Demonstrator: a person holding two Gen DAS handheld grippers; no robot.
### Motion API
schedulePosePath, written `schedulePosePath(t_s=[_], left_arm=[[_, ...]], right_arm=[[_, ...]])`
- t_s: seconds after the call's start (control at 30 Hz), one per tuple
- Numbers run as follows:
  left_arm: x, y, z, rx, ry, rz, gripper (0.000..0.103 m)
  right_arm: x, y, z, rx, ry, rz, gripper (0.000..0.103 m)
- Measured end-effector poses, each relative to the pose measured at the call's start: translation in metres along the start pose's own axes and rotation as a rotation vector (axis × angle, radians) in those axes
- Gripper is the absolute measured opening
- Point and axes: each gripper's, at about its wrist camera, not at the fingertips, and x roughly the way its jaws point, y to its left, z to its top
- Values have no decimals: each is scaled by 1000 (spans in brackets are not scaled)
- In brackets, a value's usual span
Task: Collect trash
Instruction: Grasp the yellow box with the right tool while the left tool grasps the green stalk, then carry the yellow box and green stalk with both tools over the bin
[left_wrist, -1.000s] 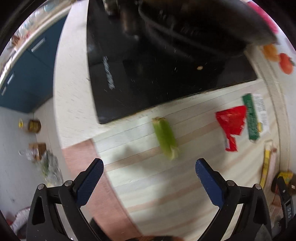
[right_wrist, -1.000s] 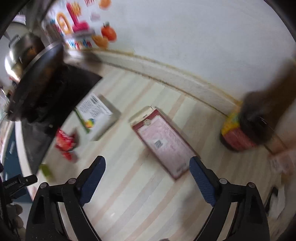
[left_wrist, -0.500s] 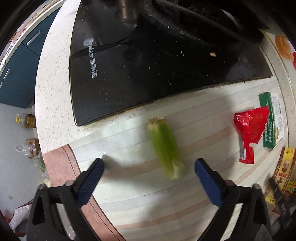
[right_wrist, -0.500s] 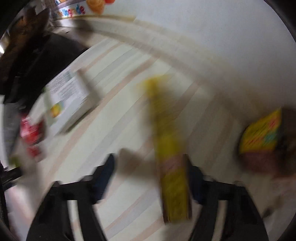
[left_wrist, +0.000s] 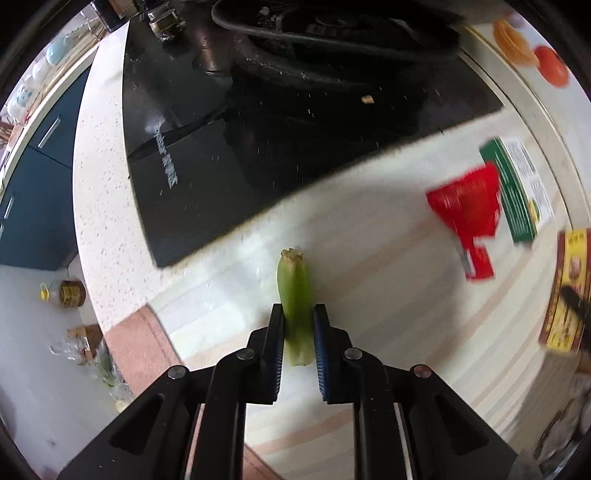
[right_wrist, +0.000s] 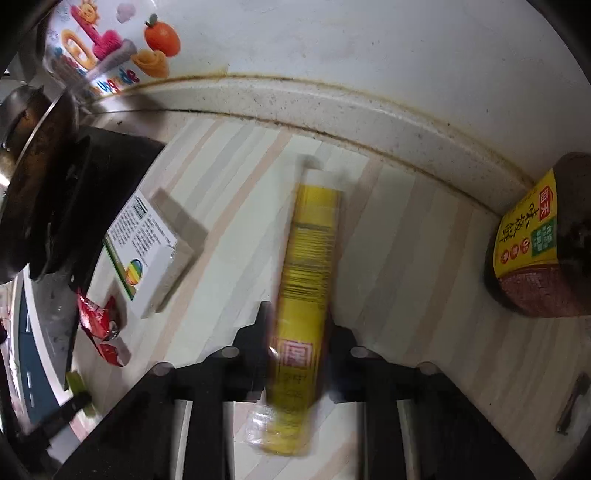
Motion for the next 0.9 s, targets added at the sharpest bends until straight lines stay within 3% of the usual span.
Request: schedulePosePath(t_s=[0.23, 0.47, 0.77, 0.9], left_arm=[[-15, 13, -40, 57, -50, 9, 10], [-46, 43, -58, 55, -129, -37, 10], [-97, 140, -90, -27, -230, -118, 10], [-97, 212, -127, -104, -224, -147, 10]], right_arm=[[-46, 19, -28, -64, -101, 52, 23], [-102, 68, -85, -172, -119, 175, 23], [-163, 159, -160, -300, -103, 331, 23], [-165, 217, -214, -360, -16, 420, 23]])
